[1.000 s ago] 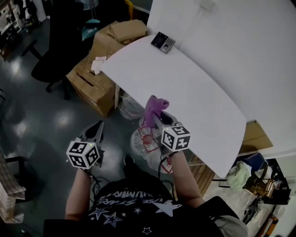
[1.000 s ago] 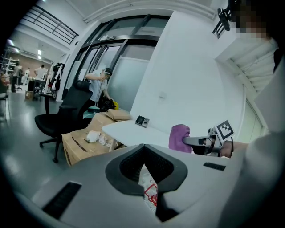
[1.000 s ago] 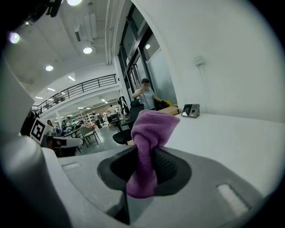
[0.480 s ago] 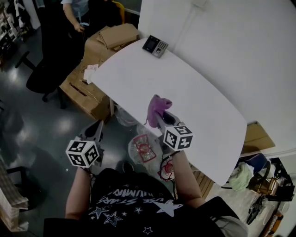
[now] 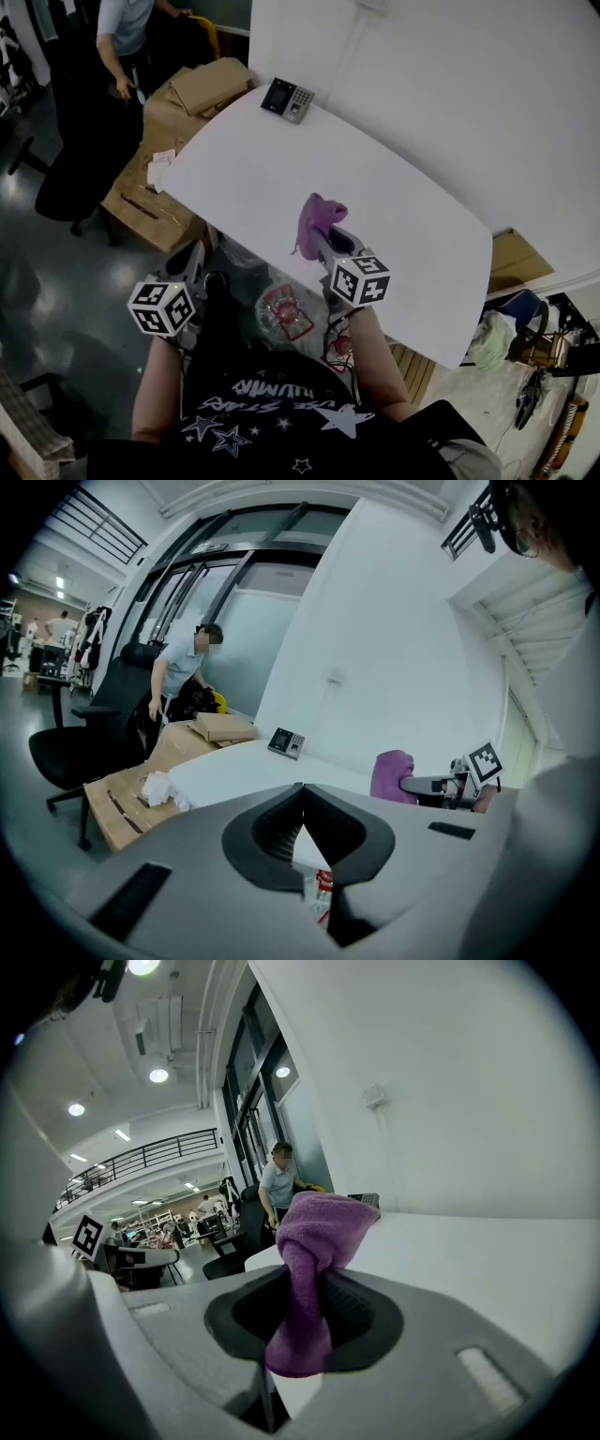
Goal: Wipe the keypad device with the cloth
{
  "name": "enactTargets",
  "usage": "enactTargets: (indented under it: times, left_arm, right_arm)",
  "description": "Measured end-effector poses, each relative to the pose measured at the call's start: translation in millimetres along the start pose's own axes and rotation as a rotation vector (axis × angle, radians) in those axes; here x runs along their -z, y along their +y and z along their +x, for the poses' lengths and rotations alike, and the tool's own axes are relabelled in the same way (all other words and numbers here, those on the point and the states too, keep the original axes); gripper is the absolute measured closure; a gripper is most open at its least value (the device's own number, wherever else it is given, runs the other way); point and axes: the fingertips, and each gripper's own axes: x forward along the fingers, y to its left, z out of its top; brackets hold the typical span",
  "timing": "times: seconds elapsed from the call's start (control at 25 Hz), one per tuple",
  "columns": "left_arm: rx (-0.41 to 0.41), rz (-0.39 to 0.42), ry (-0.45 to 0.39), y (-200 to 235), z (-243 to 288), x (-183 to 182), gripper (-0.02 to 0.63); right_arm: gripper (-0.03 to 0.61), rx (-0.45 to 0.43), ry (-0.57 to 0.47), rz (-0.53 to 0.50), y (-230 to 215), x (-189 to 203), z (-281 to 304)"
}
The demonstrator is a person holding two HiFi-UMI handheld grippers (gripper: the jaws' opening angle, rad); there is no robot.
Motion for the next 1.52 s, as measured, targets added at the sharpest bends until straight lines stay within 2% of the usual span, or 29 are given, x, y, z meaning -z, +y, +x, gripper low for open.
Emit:
enactTargets:
  times: [0.56,0.88,1.52]
  left_arm:
    - [0.140,0.022,0.043,63.2,115.2,-58.2,0.606]
    - [0.214,0.047,0.077,101.0,182.1,-102.7,0.606]
    - [0.319,0.065,0.133,165.6,301.4,-164.4,0.606]
  right_arm:
    - [0.486,0.145,-0.019,0.062,-35.1,-33.0,80.1]
    - [0.486,0.210,-0.026,0.081,-48.5,-70.7,140.2]
    - [0.486,0.266,-0.032,0.045,-75.8,-149.8,276.7]
